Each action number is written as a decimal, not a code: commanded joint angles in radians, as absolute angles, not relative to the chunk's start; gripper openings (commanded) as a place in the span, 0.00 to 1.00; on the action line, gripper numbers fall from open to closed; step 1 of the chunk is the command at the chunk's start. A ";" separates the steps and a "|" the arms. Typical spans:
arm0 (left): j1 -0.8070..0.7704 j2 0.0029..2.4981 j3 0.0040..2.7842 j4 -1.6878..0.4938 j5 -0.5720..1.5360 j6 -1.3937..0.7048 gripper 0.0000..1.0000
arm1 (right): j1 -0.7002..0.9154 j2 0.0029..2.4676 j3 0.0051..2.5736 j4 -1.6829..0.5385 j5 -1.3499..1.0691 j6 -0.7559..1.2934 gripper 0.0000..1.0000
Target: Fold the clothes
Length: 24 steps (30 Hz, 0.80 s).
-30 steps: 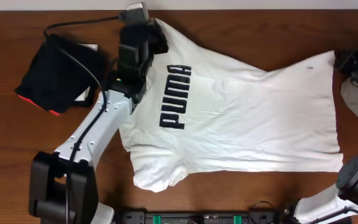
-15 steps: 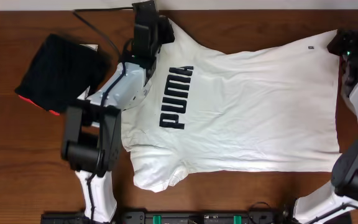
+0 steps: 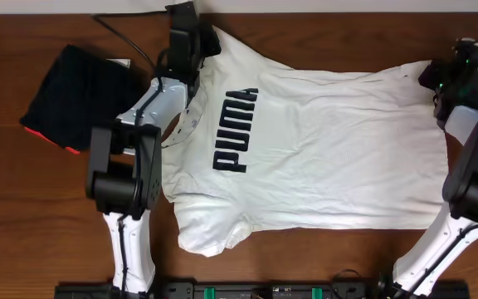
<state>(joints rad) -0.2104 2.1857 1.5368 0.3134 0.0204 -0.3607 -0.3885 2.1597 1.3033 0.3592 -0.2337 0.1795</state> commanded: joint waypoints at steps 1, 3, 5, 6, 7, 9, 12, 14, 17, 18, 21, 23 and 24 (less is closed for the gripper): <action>-0.201 2.211 1.560 0.346 0.019 -0.341 0.06 | -0.380 2.173 1.315 0.379 -0.189 0.185 0.01; -0.201 2.214 1.560 0.370 0.019 -0.346 0.07 | -0.380 2.173 1.315 0.390 -0.187 0.178 0.02; -0.201 2.215 1.565 0.387 0.019 -0.361 0.08 | -0.380 2.173 1.315 0.408 -0.187 0.178 0.13; -0.201 2.215 1.572 0.389 0.020 -0.364 0.12 | -0.380 2.173 1.315 0.418 -0.192 0.178 0.20; -0.201 2.215 1.582 0.387 0.020 -0.363 0.25 | -0.380 2.173 1.315 0.426 -0.200 0.178 0.22; -0.199 2.214 1.618 0.378 0.046 -0.346 0.38 | -0.384 2.170 1.321 0.434 -0.245 0.174 0.37; -0.187 2.214 1.732 0.263 0.134 -0.325 0.66 | -0.395 2.164 1.348 0.428 -0.331 0.181 0.66; -0.178 2.214 1.843 0.103 0.151 -0.324 0.68 | -0.402 2.153 1.370 0.412 -0.377 0.195 0.83; -0.166 2.214 1.999 -0.153 0.150 -0.283 0.68 | -0.411 2.117 1.413 0.320 -0.437 0.198 0.99; -0.163 2.213 2.051 -0.248 0.150 -0.268 0.68 | -0.412 2.103 1.423 0.282 -0.443 0.197 0.99; -0.149 2.201 2.173 -0.529 0.146 -0.251 0.72 | -0.412 2.040 1.452 0.123 -0.446 0.166 0.99; -0.137 2.190 2.223 -0.693 0.146 -0.252 0.80 | -0.410 1.995 1.459 0.020 -0.446 0.140 0.99; -0.131 2.183 2.239 -0.771 0.146 -0.252 0.84 | -0.408 1.971 1.459 -0.033 -0.442 0.137 0.99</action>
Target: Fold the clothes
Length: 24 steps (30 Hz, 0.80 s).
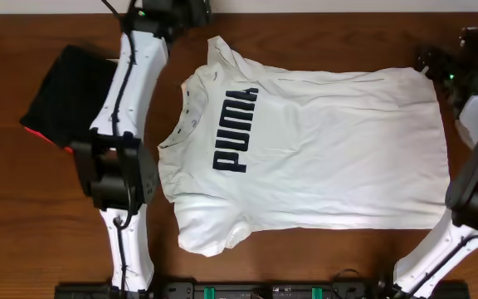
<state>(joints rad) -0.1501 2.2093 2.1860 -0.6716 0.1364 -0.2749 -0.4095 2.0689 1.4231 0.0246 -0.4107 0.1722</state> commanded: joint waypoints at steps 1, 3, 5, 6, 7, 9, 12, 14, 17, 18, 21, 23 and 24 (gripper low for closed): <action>-0.125 2.174 2.243 -0.835 0.146 -0.257 0.87 | -0.406 1.946 1.459 -0.092 -0.443 0.131 0.99; -0.116 2.162 2.243 -0.949 0.147 -0.281 0.87 | -0.405 1.905 1.459 -0.222 -0.443 0.116 0.99; -0.114 2.162 2.243 -1.039 0.150 -0.289 0.78 | -0.405 1.877 1.459 -0.348 -0.447 0.103 0.99; -0.114 2.164 2.240 -1.078 0.150 -0.289 0.63 | -0.405 1.869 1.459 -0.405 -0.447 0.094 0.99; -0.115 2.164 2.233 -1.102 0.150 -0.289 0.43 | -0.405 1.867 1.459 -0.449 -0.446 0.087 0.99; -0.118 2.165 2.209 -1.135 0.150 -0.289 0.14 | -0.405 1.866 1.458 -0.546 -0.445 0.087 0.99; -0.124 2.165 2.154 -1.142 0.150 -0.289 0.08 | -0.405 1.869 1.451 -0.643 -0.437 0.080 0.99; -0.124 2.165 2.109 -1.141 0.150 -0.289 0.08 | -0.403 1.869 1.441 -0.691 -0.438 0.060 0.99; -0.124 2.165 2.040 -1.140 0.150 -0.288 0.08 | -0.395 1.869 1.426 -0.749 -0.434 0.017 0.99; -0.124 2.165 2.016 -1.136 0.150 -0.288 0.08 | -0.392 1.869 1.422 -0.761 -0.429 0.007 0.99; -0.125 2.165 1.961 -1.130 0.150 -0.285 0.08 | -0.378 1.869 1.411 -0.788 -0.425 -0.047 0.99; -0.127 2.165 1.928 -1.121 0.150 -0.281 0.07 | -0.367 1.869 1.400 -0.796 -0.418 -0.083 0.99; -0.128 2.165 1.908 -1.112 0.150 -0.280 0.07 | -0.361 1.869 1.392 -0.797 -0.415 -0.095 0.99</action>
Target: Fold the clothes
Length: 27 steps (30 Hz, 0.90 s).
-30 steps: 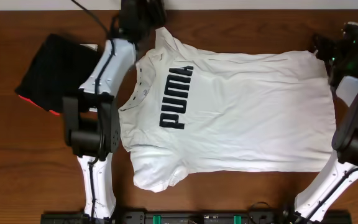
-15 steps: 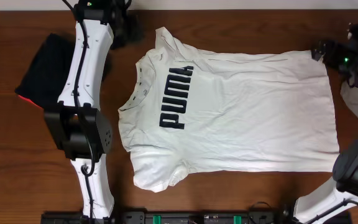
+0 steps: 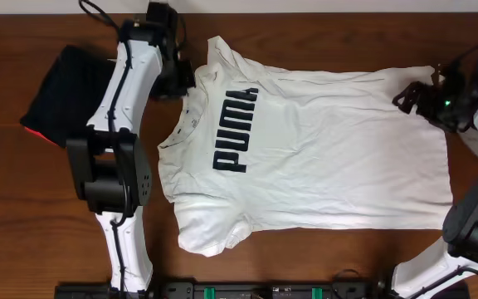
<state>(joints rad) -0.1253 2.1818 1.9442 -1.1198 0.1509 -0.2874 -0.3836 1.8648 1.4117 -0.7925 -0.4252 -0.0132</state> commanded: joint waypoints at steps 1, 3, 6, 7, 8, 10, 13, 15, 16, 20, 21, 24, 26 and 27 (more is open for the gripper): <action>-0.129 2.165 1.888 -1.101 0.150 -0.280 0.06 | -0.356 1.869 1.385 -0.797 -0.415 -0.104 0.99; -0.131 2.165 1.843 -1.076 0.150 -0.280 0.06 | -0.346 1.869 1.365 -0.796 -0.414 -0.115 0.99; -0.135 2.166 1.790 -1.042 0.155 -0.280 0.06 | -0.337 1.869 1.335 -0.764 -0.416 -0.130 0.99; -0.136 2.166 1.776 -1.028 0.176 -0.266 0.06 | -0.332 1.869 1.322 -0.744 -0.415 -0.132 0.98; -0.137 2.166 1.762 -1.008 0.213 -0.249 0.06 | -0.326 1.869 1.309 -0.725 -0.416 -0.142 0.96; -0.142 2.166 1.750 -0.979 0.307 -0.214 0.06 | -0.308 1.869 1.287 -0.688 -0.416 -0.167 0.89; -0.166 2.160 1.752 -0.934 0.385 -0.165 0.06 | -0.269 1.869 1.271 -0.642 -0.417 -0.181 0.63; -0.189 2.151 1.753 -0.912 0.385 -0.139 0.06 | -0.241 1.869 1.269 -0.616 -0.415 -0.182 0.38; -0.201 2.148 1.753 -0.901 0.385 -0.126 0.06 | -0.225 1.869 1.269 -0.602 -0.415 -0.183 0.28; -0.257 2.151 1.752 -0.840 0.356 -0.112 0.06 | -0.170 1.869 1.267 -0.538 -0.343 -0.181 0.08; -0.271 2.154 1.752 -0.822 0.333 -0.112 0.06 | -0.158 1.869 1.266 -0.524 -0.319 -0.181 0.04; -0.298 2.167 1.752 -0.770 0.284 -0.113 0.06 | -0.119 1.871 1.259 -0.480 -0.255 -0.181 0.01; -0.306 2.172 1.751 -0.738 0.271 -0.117 0.06 | -0.098 1.875 1.258 -0.461 -0.234 -0.181 0.01; -0.308 2.172 1.751 -0.723 0.267 -0.117 0.06 | -0.088 1.877 1.258 -0.452 -0.233 -0.181 0.01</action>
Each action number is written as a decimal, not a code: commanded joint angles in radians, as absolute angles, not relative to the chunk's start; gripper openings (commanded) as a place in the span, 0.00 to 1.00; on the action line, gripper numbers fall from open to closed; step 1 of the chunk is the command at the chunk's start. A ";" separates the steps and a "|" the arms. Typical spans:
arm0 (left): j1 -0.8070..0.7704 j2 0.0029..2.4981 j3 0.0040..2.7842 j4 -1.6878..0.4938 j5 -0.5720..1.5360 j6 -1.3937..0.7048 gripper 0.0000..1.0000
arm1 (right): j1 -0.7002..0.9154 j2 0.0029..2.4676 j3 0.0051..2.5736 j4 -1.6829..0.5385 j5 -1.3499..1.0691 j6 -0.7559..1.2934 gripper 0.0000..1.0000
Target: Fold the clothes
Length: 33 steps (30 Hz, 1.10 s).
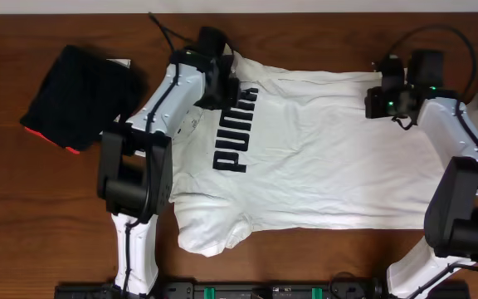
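Observation:
A white T-shirt with dark PUMA lettering lies flat across the table, collar to the left and hem to the right. My left gripper sits over its far shoulder, just above the lettering, and hides the far sleeve. Over the far edge near the hem is my right gripper. From overhead both sets of fingers are dark shapes against the cloth, so their state does not show. The near sleeve lies spread at the front left.
A folded black garment with a red edge lies at the far left on the wooden table. Both arm bases stand at the front edge. Cables run along the back edge.
My left gripper moved right, from beside the collar onto the shirt's far shoulder. My right gripper moved left, from the far hem corner to further in along the far edge.
Both grippers were first at the shirt's far corners, the left at the sleeve and the right at the hem. They then stood off the cloth near the back edge, with the shirt lying flatter. After that they came back to its edges, and now sit over its far part.

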<state>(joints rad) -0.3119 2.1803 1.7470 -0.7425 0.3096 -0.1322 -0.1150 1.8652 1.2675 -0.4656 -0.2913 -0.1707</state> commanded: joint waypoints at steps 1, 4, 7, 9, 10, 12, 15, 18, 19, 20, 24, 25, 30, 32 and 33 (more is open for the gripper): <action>-0.308 2.172 1.751 -0.712 0.268 -0.118 0.06 | -0.077 1.882 1.258 -0.443 -0.233 -0.181 0.01; -0.308 2.172 1.750 -0.706 0.240 -0.143 0.06 | -0.057 1.901 1.258 -0.427 -0.233 -0.181 0.01; -0.310 2.172 1.729 -0.700 0.186 -0.143 0.06 | -0.041 1.937 1.258 -0.410 -0.232 -0.180 0.01; -0.311 2.172 1.706 -0.688 0.163 -0.143 0.07 | -0.035 1.971 1.258 -0.393 -0.232 -0.181 0.01; -0.311 2.172 1.694 -0.681 0.158 -0.143 0.06 | -0.033 1.993 1.258 -0.384 -0.233 -0.180 0.01; -0.311 2.172 1.674 -0.663 0.155 -0.143 0.06 | -0.032 2.028 1.258 -0.373 -0.233 -0.180 0.01; -0.311 2.172 1.655 -0.649 0.154 -0.143 0.06 | -0.032 2.069 1.258 -0.381 -0.236 -0.171 0.01; -0.311 2.172 1.635 -0.653 0.127 -0.163 0.06 | -0.032 2.092 1.258 -0.417 -0.235 -0.163 0.01; -0.311 2.172 1.628 -0.657 0.113 -0.179 0.06 | -0.032 2.094 1.258 -0.432 -0.236 -0.152 0.01; -0.311 2.172 1.620 -0.660 0.111 -0.182 0.06 | -0.032 2.095 1.258 -0.446 -0.236 -0.150 0.01; -0.311 2.172 1.594 -0.702 0.111 -0.231 0.06 | -0.035 2.095 1.258 -0.526 -0.233 -0.150 0.01; -0.311 2.172 1.589 -0.717 0.111 -0.243 0.06 | -0.036 2.095 1.258 -0.548 -0.229 -0.144 0.01; -0.311 2.172 1.574 -0.825 0.111 -0.265 0.06 | -0.048 2.095 1.257 -0.657 -0.174 -0.067 0.01; -0.311 2.172 1.575 -0.876 0.111 -0.268 0.06 | -0.054 2.095 1.257 -0.692 -0.168 -0.067 0.01; -0.311 2.172 1.575 -0.903 0.112 -0.268 0.06 | -0.056 2.095 1.257 -0.702 -0.163 -0.067 0.01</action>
